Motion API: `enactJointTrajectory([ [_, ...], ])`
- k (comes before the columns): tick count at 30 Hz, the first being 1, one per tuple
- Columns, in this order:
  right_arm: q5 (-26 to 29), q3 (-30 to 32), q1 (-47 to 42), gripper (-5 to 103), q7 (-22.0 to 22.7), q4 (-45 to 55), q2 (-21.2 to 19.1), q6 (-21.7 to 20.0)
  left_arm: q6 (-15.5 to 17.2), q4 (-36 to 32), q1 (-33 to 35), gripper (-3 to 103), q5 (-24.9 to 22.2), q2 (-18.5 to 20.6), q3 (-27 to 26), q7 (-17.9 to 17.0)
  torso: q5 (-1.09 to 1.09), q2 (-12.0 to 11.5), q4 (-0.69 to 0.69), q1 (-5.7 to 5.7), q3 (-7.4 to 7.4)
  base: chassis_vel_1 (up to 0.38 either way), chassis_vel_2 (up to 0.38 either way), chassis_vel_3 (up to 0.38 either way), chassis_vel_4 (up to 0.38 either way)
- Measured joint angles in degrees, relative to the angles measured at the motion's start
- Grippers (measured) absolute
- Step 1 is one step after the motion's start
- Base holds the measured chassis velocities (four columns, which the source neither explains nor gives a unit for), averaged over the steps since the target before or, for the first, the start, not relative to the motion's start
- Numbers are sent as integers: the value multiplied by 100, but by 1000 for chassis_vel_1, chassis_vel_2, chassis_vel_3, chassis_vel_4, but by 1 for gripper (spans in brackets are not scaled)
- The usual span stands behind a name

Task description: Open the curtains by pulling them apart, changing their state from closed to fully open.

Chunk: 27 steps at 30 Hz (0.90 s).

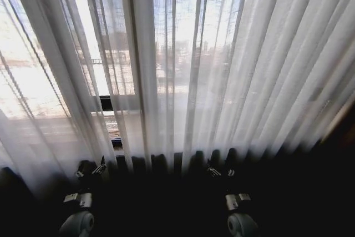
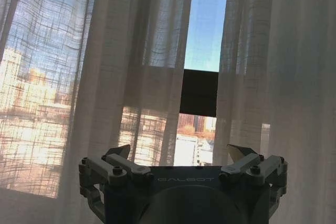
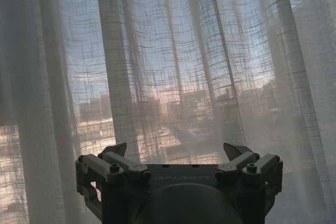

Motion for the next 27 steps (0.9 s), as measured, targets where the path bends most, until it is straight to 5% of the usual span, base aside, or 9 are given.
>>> enactJointTrajectory([
  [13,-106,-11,105,100,-88,-71,42,93,0,0,-2,100,0,0,1,0,1,-2,-2,7,2,-312,310,317,-299],
  [27,-42,-77,254,100,-419,-321,-36,83,0,0,2,100,0,0,0,0,2,5,-1,-10,-3,-17,5,0,-10],
])
